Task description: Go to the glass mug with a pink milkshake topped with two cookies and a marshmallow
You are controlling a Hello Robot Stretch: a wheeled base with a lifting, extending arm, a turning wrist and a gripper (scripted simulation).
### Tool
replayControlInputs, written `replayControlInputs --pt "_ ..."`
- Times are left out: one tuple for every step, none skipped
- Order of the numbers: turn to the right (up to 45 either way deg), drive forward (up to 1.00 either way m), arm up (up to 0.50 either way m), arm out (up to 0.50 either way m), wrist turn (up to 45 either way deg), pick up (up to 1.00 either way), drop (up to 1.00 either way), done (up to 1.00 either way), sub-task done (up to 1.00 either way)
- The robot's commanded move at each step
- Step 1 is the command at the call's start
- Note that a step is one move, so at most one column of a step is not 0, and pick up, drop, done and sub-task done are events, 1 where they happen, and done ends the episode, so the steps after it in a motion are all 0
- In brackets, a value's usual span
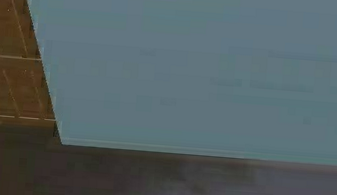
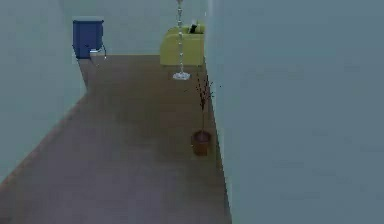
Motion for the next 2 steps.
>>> replayControlInputs --pt "-45.0 0.00 0.00 0.00 0.0 0.00 0.00 0.00 0.00" --pt "-9.0 0.00 0.00 0.00 0.0 0.00 0.00 0.00 0.00"
